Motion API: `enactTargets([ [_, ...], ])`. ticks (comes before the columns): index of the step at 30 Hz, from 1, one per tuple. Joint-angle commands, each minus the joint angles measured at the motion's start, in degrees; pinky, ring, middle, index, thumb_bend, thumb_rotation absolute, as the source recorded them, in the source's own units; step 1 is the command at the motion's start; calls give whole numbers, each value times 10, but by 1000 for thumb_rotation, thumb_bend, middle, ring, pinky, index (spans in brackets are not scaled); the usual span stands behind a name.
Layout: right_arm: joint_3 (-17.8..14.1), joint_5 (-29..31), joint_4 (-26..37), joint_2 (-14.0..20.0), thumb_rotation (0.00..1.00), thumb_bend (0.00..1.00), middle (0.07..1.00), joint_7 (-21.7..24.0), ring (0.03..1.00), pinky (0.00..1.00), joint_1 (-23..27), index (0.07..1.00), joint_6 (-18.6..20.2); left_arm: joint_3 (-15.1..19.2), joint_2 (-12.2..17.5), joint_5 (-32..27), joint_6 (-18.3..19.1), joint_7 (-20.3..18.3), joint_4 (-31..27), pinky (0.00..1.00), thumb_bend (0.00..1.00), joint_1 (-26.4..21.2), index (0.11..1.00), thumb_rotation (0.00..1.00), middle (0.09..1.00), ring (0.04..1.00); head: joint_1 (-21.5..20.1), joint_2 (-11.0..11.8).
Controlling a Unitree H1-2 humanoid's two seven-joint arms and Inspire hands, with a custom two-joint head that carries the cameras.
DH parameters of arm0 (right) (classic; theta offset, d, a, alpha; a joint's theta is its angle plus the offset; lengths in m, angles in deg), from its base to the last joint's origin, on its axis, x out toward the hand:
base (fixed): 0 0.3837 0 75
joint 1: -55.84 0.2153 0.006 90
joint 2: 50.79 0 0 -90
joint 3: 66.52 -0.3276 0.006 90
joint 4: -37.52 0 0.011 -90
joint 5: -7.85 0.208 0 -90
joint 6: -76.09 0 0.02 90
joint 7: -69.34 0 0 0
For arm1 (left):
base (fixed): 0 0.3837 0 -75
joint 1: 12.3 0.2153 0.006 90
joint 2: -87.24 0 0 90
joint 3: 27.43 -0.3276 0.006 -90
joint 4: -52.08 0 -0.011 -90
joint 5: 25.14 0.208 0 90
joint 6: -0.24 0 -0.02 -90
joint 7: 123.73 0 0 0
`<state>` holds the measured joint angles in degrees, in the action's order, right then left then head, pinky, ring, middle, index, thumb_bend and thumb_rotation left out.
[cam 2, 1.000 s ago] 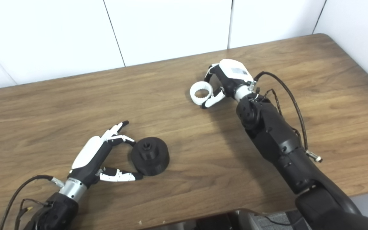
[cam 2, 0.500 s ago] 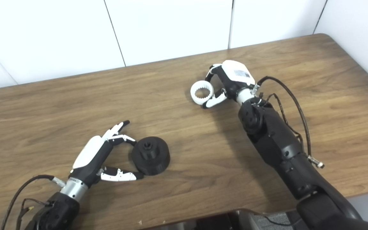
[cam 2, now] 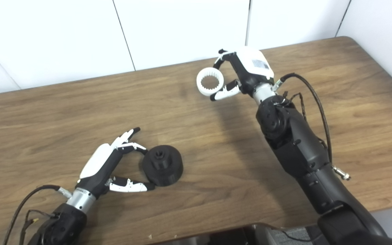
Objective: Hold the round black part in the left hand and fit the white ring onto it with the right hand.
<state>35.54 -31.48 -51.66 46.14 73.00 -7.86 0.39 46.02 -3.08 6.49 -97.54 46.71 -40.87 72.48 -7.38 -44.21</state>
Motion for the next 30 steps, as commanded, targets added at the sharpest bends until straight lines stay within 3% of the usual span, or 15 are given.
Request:
enactTargets([
  [1, -12, 7, 37, 4, 156, 518, 857, -2, 883, 829, 25, 489, -19, 2, -1, 5, -2, 6, -9, 1000, 943, -16, 602, 294, 1000, 1000, 0, -1],
  [13, -5, 15, 137, -5, 159, 519, 851, 36, 870, 769, -9, 490, -17, 1, -8, 10, 5, 7, -14, 1000, 940, -17, 602, 282, 1000, 1000, 27, -8],
  [30, -1, 43, 245, -22, 154, 520, 845, 80, 867, 723, -104, 490, -41, -6, -26, 23, 15, 16, -11, 1000, 946, -22, 598, 299, 1000, 1000, 84, -22],
])
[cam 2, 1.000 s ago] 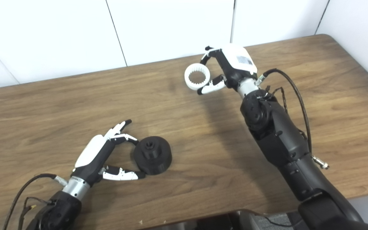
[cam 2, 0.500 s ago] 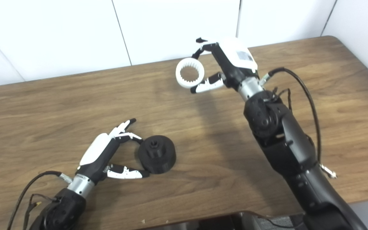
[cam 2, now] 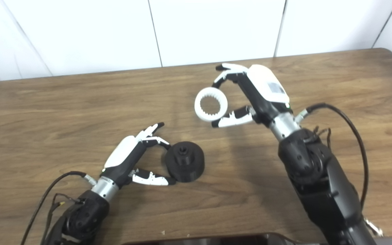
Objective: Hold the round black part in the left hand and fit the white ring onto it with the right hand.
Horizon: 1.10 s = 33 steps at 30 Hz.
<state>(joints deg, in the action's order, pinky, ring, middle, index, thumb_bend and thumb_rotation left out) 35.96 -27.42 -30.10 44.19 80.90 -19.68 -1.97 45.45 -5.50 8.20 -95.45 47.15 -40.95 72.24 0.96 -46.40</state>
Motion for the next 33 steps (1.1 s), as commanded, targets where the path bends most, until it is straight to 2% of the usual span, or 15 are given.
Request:
enactTargets([
  [1, -4, 3, 33, -2, 154, 520, 845, 4, 867, 720, 10, 490, -18, -1, -3, 7, -6, 11, -11, 1000, 945, -20, 598, 300, 1000, 1000, 2, -1],
  [10, 13, 4, 42, -18, 156, 520, 844, 20, 864, 713, -9, 490, -29, 1, -9, 9, 1, 7, -12, 1000, 949, -21, 598, 307, 1000, 1000, 10, -6],
  [17, 31, 1, 51, -40, 157, 520, 851, 46, 876, 735, -16, 490, -17, -2, -10, 14, 9, 2, -14, 1000, 942, -21, 603, 301, 1000, 1000, 10, -8],
  [21, 36, -2, 54, -50, 155, 519, 856, 55, 880, 750, -23, 491, -17, -4, -11, 14, 12, 0, -17, 1000, 942, -21, 603, 296, 1000, 1000, 12, -10],
  [24, 40, -9, 54, -54, 155, 519, 856, 62, 881, 799, -26, 491, -16, -6, -11, 16, 16, -2, -20, 1000, 941, -20, 606, 301, 1000, 1000, 14, -11],
  [33, 43, -7, 46, -49, 157, 518, 862, 68, 887, 815, -34, 492, -27, -8, -11, 16, 22, -2, -24, 1000, 938, -22, 608, 319, 1000, 1000, 19, -17],
])
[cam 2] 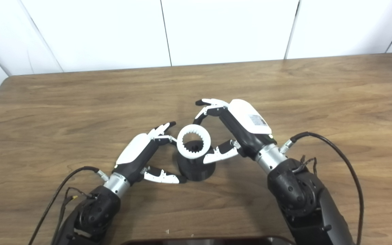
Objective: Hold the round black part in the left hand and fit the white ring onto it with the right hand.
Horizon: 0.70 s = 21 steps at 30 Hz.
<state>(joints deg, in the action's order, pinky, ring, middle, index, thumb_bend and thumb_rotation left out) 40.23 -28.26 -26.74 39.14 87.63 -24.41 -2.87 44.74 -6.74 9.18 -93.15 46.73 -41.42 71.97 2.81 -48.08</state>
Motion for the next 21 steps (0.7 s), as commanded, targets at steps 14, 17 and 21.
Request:
enactTargets([
  [14, -2, 2, 11, 12, 155, 519, 860, 6, 888, 835, 5, 492, -21, 5, 10, -5, -10, 1, -23, 1000, 945, -20, 602, 313, 1000, 1000, -13, -10],
  [17, -4, 2, 12, 15, 155, 519, 859, 9, 886, 823, 3, 492, -21, 4, 11, -3, -12, 2, -23, 1000, 941, -21, 604, 329, 1000, 1000, -11, -12],
  [21, -1, -1, 6, 16, 156, 519, 862, 7, 888, 834, 2, 492, -26, 3, 10, -3, -13, 4, -21, 1000, 943, -22, 603, 327, 1000, 1000, -8, -12],
])
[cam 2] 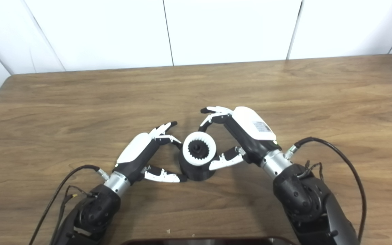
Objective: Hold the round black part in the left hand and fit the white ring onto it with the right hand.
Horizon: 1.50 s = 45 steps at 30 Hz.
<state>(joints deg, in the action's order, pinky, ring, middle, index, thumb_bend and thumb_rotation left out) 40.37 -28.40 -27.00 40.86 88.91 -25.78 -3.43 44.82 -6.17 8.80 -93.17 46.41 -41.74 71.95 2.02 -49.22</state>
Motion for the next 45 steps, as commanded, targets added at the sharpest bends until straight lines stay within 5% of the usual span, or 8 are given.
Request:
enactTargets([
  [1, -1, -1, 7, -2, 156, 519, 863, -7, 889, 839, 16, 492, -23, 2, 3, -1, -10, 5, -19, 1000, 944, -21, 603, 327, 1000, 1000, 1, -1],
  [35, 24, -49, -25, -30, 163, 518, 881, 16, 896, 870, 42, 497, -4, 0, 0, -4, 10, -6, -33, 1000, 940, -17, 607, 311, 1000, 1000, 6, -8],
  [38, 31, -65, -9, -20, 323, 764, 918, 54, 926, 883, 48, 697, 21, 0, 2, -4, 9, -6, -33, 1000, 939, -18, 607, 313, 1000, 1000, 4, -9],
  [45, 35, -78, 10, -7, 389, 956, 981, 115, 970, 904, 55, 884, 56, 1, 4, -2, 8, -5, -32, 1000, 942, -20, 608, 326, 1000, 1000, 5, -11],
])
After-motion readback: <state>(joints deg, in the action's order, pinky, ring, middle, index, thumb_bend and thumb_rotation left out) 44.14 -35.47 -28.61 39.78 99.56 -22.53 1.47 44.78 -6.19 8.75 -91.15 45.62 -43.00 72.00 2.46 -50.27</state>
